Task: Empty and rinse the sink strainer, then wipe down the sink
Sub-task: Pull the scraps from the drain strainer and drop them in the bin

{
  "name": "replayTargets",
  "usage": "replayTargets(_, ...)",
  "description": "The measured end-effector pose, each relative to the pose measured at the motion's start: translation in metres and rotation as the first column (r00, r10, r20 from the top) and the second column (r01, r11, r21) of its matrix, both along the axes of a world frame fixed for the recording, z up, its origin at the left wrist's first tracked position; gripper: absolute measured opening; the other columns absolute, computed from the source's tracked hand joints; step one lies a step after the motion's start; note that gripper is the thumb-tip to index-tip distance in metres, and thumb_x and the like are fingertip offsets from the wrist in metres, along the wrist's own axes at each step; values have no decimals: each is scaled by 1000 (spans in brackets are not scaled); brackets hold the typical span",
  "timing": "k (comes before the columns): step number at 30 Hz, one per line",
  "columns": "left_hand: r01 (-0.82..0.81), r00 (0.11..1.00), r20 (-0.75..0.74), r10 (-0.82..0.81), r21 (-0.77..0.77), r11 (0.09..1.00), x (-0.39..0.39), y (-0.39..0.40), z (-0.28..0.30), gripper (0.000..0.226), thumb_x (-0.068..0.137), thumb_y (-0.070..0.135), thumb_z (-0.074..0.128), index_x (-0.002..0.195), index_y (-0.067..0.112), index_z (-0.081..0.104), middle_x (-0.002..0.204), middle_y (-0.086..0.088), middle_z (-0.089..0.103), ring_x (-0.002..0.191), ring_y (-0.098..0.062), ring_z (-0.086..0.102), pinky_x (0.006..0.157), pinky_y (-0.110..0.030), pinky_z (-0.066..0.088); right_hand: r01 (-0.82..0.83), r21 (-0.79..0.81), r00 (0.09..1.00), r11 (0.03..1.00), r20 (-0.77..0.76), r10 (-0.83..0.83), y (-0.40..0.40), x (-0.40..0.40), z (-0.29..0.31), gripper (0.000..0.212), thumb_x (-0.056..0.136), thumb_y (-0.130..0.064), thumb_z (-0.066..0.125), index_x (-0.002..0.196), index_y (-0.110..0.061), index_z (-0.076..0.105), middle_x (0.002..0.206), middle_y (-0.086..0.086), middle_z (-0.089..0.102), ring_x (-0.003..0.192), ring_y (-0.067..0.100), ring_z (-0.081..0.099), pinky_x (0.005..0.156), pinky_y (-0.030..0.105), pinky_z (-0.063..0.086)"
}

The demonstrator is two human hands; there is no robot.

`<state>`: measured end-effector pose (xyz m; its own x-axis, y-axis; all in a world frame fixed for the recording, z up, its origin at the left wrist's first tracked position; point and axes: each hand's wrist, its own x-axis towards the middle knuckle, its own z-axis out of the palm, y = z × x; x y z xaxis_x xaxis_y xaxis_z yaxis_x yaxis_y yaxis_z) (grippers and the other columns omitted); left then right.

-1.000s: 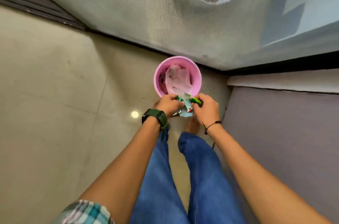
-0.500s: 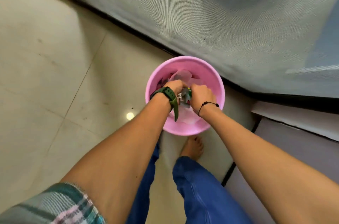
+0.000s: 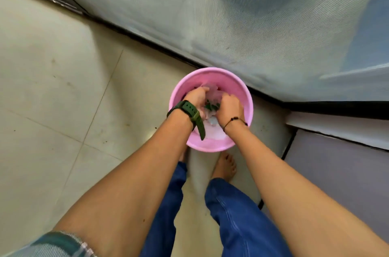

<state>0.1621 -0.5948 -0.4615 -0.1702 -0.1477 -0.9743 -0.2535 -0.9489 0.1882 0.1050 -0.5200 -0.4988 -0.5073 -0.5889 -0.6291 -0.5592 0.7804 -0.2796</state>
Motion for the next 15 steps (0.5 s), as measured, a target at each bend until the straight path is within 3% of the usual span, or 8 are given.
replayTargets(2, -21, 999, -41, 20, -22, 1000, 2, 4, 33, 24, 95, 20, 40, 113, 20, 56, 55, 1, 67, 23, -3, 42, 27, -10, 30, 121, -43, 992, 992, 36, -119, 9, 5, 37, 31, 81, 3, 49, 111, -2, 57, 116, 19, 60, 105, 35, 56, 80, 34, 43)
replayTargets(3, -19, 998, -61, 17, -24, 1000, 4, 7, 52, 18, 95, 19, 40, 91, 24, 57, 41, 7, 57, 24, -2, 40, 27, -11, 28, 177, -55, 983, 983, 60, -174, 15, 9, 60, 30, 81, 4, 49, 108, -2, 59, 115, 19, 62, 105, 34, 56, 81, 34, 43)
replayTargets(5, 29, 997, -70, -32, -39, 999, 4, 16, 90, 28, 94, 18, 41, 67, 22, 46, 41, 8, 44, 37, -4, 37, 33, -15, 29, 266, -96, 961, 959, 101, -257, 29, 13, 111, 34, 79, 7, 47, 107, -4, 62, 114, 17, 64, 107, 33, 57, 86, 33, 43)
replayTargets(8, 136, 986, -88, -140, -52, 989, 2, 35, 150, 29, 92, 16, 42, 63, 19, 43, 58, 2, 38, 52, -9, 33, 48, -18, 25, 392, -195, 919, 899, 123, -374, 48, 14, 186, 38, 77, 7, 45, 106, -7, 65, 113, 16, 66, 106, 31, 60, 92, 35, 46)
replayTargets(11, 248, 945, -198, -259, -75, 966, -11, 49, 233, 25, 93, 16, 40, 69, 17, 45, 66, 0, 37, 57, -10, 35, 52, -19, 27, 521, -319, 849, 792, 97, -519, 68, 2, 271, 28, 79, 2, 51, 101, -4, 67, 108, 18, 68, 103, 32, 62, 87, 34, 45)
replayTargets(15, 431, 840, -278, -467, -181, 884, -24, 83, 359, 26, 92, 20, 39, 66, 17, 44, 71, 0, 40, 63, -11, 35, 61, -20, 27, 683, -459, 665, 568, 68, -744, 112, -7, 385, 29, 78, 6, 48, 96, -2, 69, 102, 18, 71, 101, 32, 62, 84, 29, 40)
